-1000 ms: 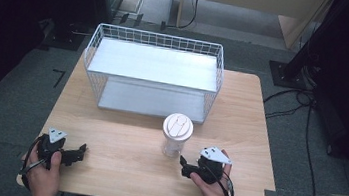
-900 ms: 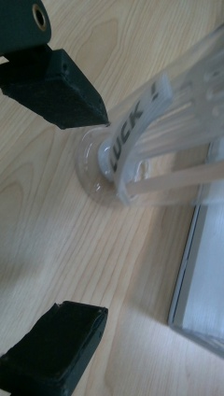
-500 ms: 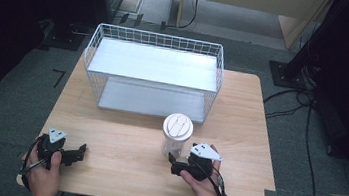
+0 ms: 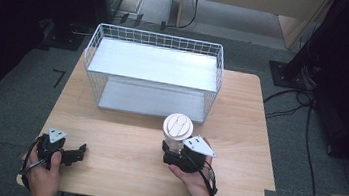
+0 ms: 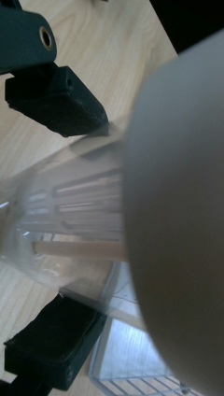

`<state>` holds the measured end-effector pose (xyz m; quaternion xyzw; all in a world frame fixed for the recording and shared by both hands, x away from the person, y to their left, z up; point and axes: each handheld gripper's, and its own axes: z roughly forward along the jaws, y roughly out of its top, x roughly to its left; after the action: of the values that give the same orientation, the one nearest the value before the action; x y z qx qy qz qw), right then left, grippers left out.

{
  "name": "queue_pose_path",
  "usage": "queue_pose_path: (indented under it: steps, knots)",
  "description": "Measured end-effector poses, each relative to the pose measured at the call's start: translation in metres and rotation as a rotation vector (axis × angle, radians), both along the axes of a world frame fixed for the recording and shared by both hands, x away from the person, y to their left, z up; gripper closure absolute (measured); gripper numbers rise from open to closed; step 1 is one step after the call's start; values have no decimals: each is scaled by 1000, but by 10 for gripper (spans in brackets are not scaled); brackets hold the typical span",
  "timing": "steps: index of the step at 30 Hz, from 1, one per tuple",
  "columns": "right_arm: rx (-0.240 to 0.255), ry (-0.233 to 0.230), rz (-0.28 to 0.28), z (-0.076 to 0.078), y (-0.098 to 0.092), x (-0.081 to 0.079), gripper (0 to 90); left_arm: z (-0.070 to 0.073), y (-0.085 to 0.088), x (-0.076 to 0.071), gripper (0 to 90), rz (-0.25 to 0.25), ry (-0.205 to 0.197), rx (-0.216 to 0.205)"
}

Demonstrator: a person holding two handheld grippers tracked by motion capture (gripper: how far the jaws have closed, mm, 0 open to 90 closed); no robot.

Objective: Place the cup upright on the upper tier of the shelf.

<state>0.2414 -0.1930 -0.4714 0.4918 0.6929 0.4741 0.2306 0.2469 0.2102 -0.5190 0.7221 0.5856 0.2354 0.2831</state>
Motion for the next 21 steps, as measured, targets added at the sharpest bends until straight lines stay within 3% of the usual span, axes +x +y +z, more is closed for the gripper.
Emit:
queue_pose_path:
  steps: [9,21]
  knots:
    - [41,-114,-39,-1,9,7,137,0,0,0,0,0,0,0]
    - [47,-197,-61,5,17,5,150,0,0,0,0,0,0,0]
